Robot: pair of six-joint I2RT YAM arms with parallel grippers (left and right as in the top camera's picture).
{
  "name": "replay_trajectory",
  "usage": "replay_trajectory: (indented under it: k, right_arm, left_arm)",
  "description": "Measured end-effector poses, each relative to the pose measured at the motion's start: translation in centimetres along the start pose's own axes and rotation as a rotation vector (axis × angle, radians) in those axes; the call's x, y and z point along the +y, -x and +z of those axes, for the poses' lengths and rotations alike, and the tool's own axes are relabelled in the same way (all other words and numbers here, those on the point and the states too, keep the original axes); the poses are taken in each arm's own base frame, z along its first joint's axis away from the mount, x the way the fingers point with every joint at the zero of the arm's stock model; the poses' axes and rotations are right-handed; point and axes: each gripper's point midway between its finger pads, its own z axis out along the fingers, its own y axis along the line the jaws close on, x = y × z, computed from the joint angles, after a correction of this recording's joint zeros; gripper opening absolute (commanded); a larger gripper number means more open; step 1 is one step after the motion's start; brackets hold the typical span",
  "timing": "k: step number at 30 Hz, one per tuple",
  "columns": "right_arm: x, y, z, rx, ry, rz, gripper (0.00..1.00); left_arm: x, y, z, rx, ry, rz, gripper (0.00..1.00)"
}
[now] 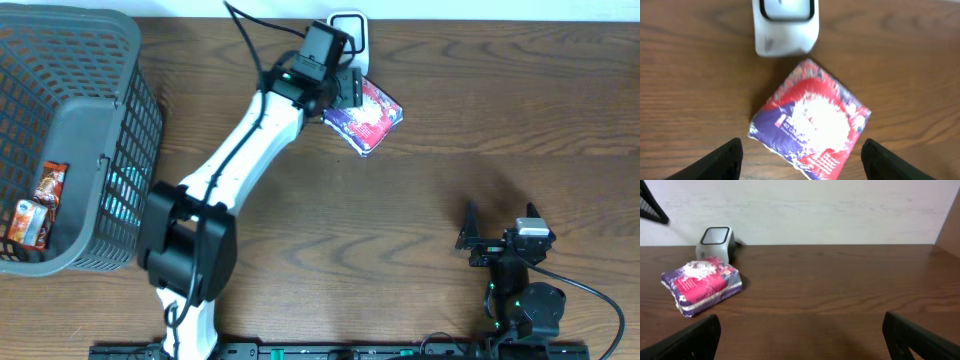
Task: Scan the item barcode
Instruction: 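Grasp the purple floral package and place it near the scanner, then reach the left gripper into the basket and grasp the mint-green wrapper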
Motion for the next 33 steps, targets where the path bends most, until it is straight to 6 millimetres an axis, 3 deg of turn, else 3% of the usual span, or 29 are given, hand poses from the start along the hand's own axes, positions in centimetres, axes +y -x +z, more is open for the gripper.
replay_trajectory:
  k: [3, 4, 7, 8, 9, 10, 12, 14, 15, 17, 21, 26, 33]
  right_arm:
    - [0.0, 0.0, 0.0, 0.0, 0.0, 0.0, 0.99]
    - [0.0, 0.0, 0.0, 0.0, 0.0, 0.0, 0.99]
    - [0.0, 0.0, 0.0, 0.0, 0.0, 0.0, 0.99]
    - [0.0, 0.0, 0.0, 0.0, 0.0, 0.0, 0.99]
    - [0.0, 0.0, 0.0, 0.0, 0.0, 0.0, 0.99]
    - [0.0, 0.0, 0.0, 0.001, 0.0, 0.0, 0.99]
    - [0.0, 0.0, 0.0, 0.0, 0.0, 0.0, 0.99]
    - [0.0, 0.0, 0.0, 0.0, 0.0, 0.0, 0.99]
    - [0.0, 0.0, 0.0, -0.001, 0.0, 0.0, 0.99]
    - [0.0, 0.0, 0.0, 0.0, 0.0, 0.0, 0.99]
    - [0.0, 0.0, 0.0, 0.0, 0.0, 0.0, 0.99]
    - [0.0, 0.0, 0.0, 0.0, 0.0, 0.0, 0.99]
    - [0.0, 0.0, 0.0, 0.0, 0.0, 0.0, 0.99]
  left_arm:
    - [0.7, 3.8, -4.0, -0.124, -0.004, -0.017, 0.77]
    - [1.6, 6.1, -6.9, -0.207, 0.009, -0.026, 0.78]
    - [5.9, 11.3, -15.8, -0.431, 0.102, -0.056, 0.78]
    - [9.9, 13.5, -21.7, -0.565, 0.21, -0.095, 0.79]
    - [13.5, 14.4, -26.1, -0.648, 0.306, -0.138, 0.78]
    - [15.9, 14.6, -28.9, -0.694, 0.376, -0.172, 0.78]
    - [23.2, 12.9, -35.3, -0.744, 0.597, -0.287, 0.78]
    - [28.1, 9.5, -37.4, -0.657, 0.742, -0.379, 0.78]
    - [31.2, 6.5, -37.8, -0.562, 0.833, -0.448, 0.78]
    - [35.4, 1.9, -37.2, -0.385, 0.941, -0.545, 0.78]
    - [39.9, -3.5, -33.5, -0.156, 0.928, -0.675, 0.79]
    - [41.0, -6.8, -29.2, 0.009, 0.687, -0.804, 0.78]
    - [40.3, -10.0, -22.0, 0.287, 0.445, -0.755, 0.79]
